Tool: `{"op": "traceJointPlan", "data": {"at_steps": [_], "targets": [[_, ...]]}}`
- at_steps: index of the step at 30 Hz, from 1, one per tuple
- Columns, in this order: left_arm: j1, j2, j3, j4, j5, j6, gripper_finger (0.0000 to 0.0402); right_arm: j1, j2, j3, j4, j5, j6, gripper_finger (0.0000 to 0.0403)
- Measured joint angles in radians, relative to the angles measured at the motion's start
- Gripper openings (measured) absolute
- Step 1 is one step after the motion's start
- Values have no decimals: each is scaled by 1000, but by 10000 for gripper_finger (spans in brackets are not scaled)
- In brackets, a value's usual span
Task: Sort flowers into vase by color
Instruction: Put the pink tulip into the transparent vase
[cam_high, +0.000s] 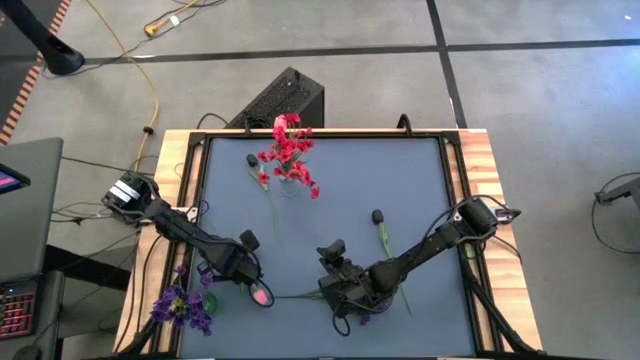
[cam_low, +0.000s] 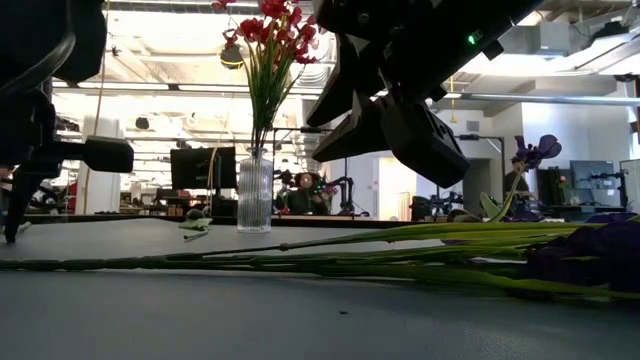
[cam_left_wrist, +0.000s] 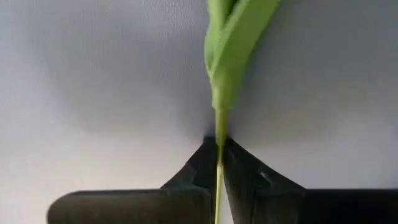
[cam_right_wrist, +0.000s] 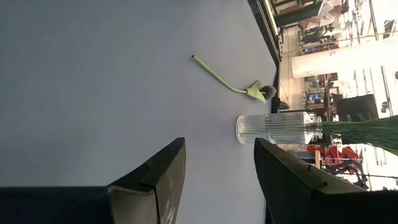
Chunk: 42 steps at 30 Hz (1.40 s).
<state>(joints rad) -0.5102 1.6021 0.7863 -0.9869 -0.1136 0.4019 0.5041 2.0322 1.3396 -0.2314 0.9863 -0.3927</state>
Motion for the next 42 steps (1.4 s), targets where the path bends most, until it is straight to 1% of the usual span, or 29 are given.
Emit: {"op": "traceJointPlan", "data": {"at_steps": [4, 7, 11, 15, 23, 27, 30, 33, 36, 39, 42], "targets": [[2, -1, 17, -75, -55, 1, 3, 0, 0, 0, -4, 0, 0, 214], [15, -43, 24, -66, -87, -3, 2, 0, 0, 0, -18, 0, 1, 214], [40, -160, 23, -46, -138, -32, 1, 5, 0, 0, -31, 1, 27, 214], [64, -337, 24, 3, -220, -48, 0, 14, 0, 0, -40, 1, 72, 214], [119, -745, 24, 238, -339, -21, 0, 22, 0, 0, -88, 1, 178, 214], [149, -919, 24, 372, -365, -12, 0, 26, 0, 0, -90, 1, 195, 214], [176, -1025, 25, 483, -374, -32, 0, 26, 0, 0, -87, 1, 194, 214], [206, -1097, 25, 598, -423, -86, 0, 26, 0, 0, -87, 1, 203, 214], [236, -1144, 15, 707, -489, -128, 0, 26, 0, 0, -84, 1, 203, 214], [270, -1168, -48, 848, -571, -162, 0, 26, 0, 0, -82, 1, 217, 214], [311, -1173, -136, 978, -607, -175, 0, 26, 0, 0, -82, 1, 239, 214]]}}
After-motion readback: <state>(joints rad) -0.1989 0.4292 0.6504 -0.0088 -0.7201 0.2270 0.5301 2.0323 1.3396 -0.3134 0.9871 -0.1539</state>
